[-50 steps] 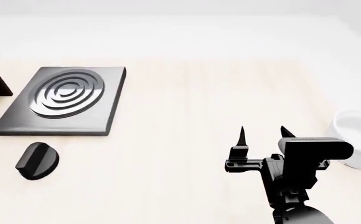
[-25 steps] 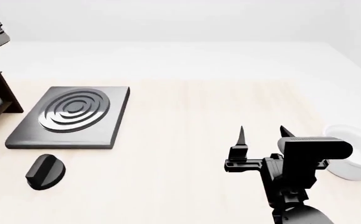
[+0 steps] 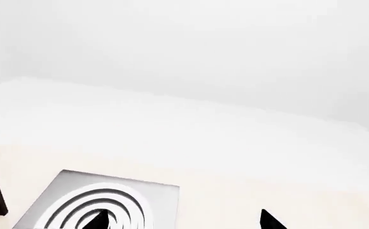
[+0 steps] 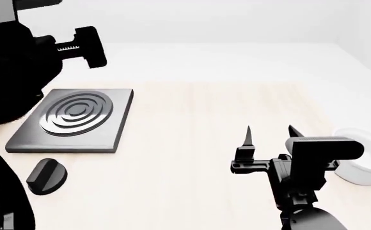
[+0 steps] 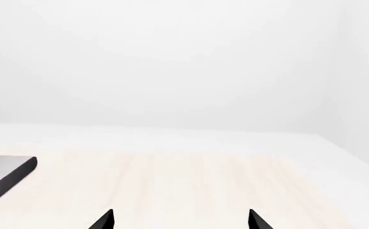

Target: Put the frying pan on top of the cabinet.

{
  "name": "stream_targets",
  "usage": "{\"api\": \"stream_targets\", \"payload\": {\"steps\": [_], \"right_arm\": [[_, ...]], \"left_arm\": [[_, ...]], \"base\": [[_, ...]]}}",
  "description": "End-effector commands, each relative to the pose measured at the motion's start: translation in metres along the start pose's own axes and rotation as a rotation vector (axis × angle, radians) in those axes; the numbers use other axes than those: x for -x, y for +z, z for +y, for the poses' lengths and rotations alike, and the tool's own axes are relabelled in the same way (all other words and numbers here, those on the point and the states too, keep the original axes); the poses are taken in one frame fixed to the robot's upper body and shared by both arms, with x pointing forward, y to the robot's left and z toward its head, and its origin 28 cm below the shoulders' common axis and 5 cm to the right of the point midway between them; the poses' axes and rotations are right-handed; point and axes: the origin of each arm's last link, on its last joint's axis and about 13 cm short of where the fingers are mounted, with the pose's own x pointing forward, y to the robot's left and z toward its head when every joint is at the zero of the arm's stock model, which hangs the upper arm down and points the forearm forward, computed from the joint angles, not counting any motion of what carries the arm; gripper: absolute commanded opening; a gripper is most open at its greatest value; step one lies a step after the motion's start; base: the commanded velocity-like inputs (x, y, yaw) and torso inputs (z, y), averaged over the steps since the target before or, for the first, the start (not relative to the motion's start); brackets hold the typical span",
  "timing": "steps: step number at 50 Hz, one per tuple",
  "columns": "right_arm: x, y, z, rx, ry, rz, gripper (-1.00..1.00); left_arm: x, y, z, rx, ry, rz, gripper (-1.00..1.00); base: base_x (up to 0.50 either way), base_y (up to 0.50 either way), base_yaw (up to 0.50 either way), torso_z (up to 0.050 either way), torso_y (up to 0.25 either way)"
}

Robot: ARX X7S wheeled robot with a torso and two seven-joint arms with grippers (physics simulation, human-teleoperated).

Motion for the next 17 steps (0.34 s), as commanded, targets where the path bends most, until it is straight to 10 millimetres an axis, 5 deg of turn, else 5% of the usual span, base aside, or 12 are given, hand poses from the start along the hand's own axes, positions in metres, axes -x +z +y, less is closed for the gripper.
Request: {"api": "stream_targets", "payload": {"steps": [1,17], "right_arm": [[-0.0009,0.0032,0.0006,0.006,-0.001,-0.008,1.00],[-0.0022,0.0033,0.0015,0.014,-0.001,-0.012,1.00]], "left_arm": [[0.0282,-0.0373,-0.0214,-0.107,-0.200,0.019,1.00],[0.0299,-0.0472,-0.0243,-0.121,-0.248,0.028,1.00]], "base": [[0.00,0.00,0.00,0.000,0.000],[0.00,0.00,0.00,0.000,0.000]]}}
